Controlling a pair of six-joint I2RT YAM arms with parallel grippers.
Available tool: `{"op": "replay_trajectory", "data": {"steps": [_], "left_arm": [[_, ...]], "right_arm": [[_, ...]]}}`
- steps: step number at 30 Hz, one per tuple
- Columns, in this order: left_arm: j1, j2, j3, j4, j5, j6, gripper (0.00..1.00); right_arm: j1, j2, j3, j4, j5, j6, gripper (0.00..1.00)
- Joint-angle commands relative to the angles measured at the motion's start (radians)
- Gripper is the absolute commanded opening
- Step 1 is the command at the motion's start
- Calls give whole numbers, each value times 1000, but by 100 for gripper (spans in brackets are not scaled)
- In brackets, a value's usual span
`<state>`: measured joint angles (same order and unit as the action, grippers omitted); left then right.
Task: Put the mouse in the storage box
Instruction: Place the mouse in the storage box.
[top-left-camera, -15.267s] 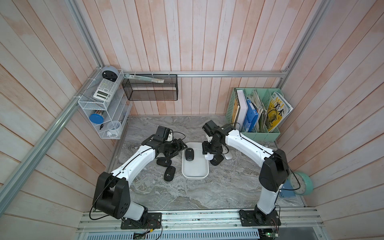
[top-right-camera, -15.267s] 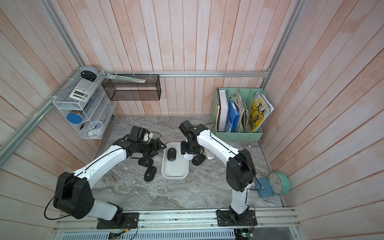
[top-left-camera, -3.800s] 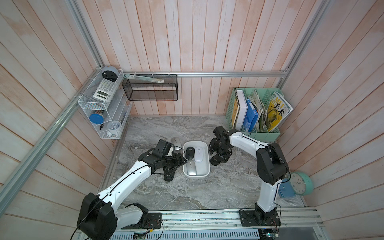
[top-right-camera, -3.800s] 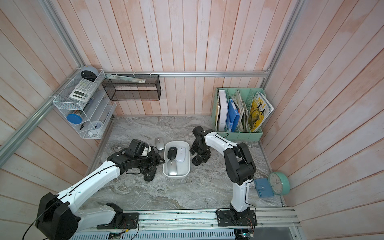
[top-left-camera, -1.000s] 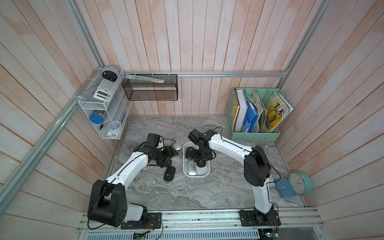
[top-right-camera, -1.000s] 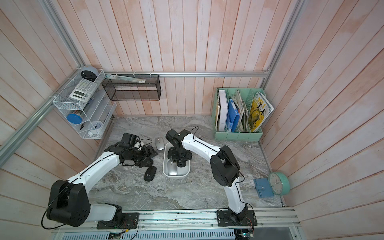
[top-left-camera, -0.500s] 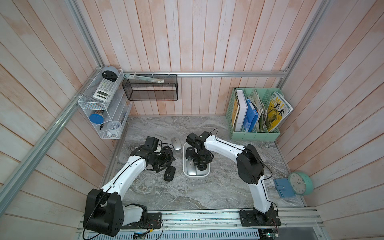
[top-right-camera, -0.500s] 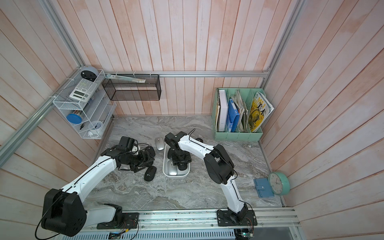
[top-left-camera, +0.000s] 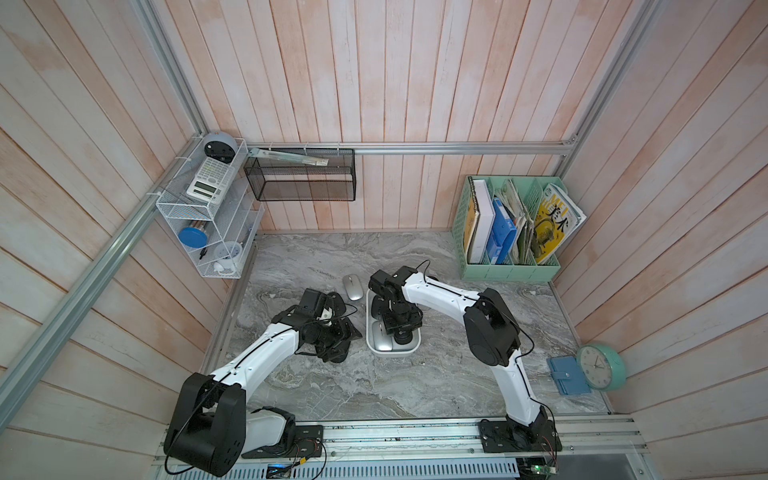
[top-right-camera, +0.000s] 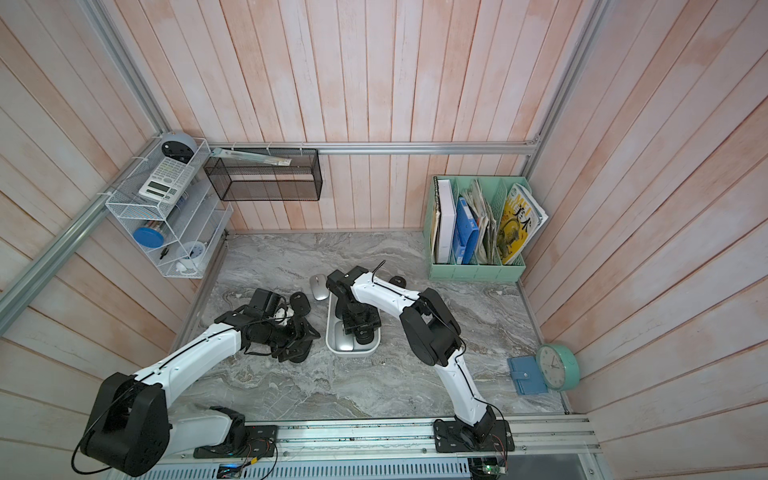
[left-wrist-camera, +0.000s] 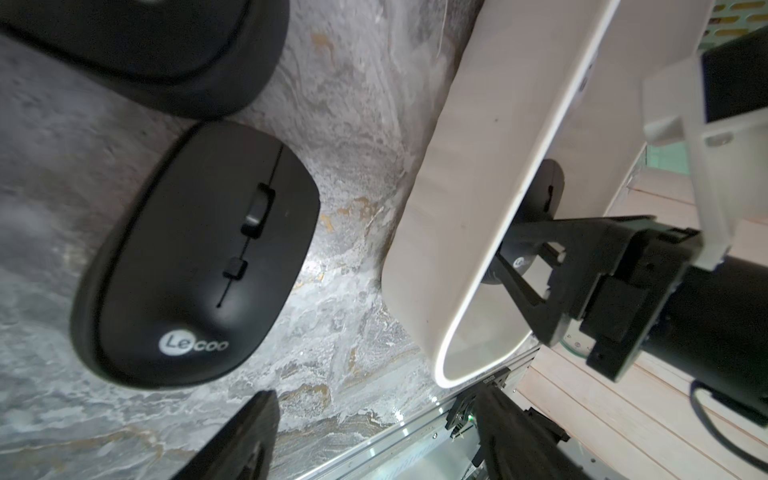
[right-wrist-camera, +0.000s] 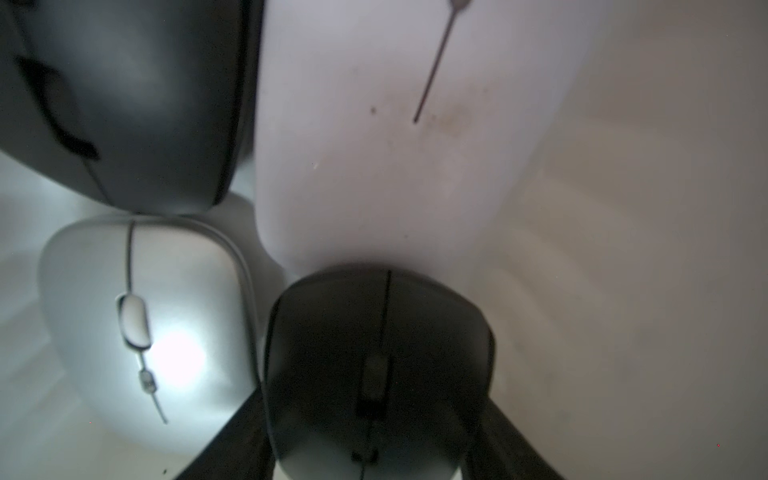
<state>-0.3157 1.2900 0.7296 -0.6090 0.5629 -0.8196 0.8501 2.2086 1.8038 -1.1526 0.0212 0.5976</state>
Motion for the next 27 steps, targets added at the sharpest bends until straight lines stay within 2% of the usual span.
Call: {"op": "replay_trajectory", "data": {"steps": [1, 7, 17, 21, 27], "left_arm": [[-9, -19, -11, 54, 15, -26, 80], [-14, -21, -1, 40, 11, -21, 80], [-20, -21, -3, 42, 6, -24, 80], [-25, -49, -10, 32, -37, -38, 80], [-26, -57, -13, 29, -39, -44, 80]], "right_arm": [[4, 28, 17, -31, -5, -1, 52], [4, 28, 13, -47, -7, -7, 57], [4, 16, -2, -48, 4, -9, 60], [4, 18, -6, -42, -9, -15, 61], [4, 25, -7, -47, -11, -15, 64]]}}
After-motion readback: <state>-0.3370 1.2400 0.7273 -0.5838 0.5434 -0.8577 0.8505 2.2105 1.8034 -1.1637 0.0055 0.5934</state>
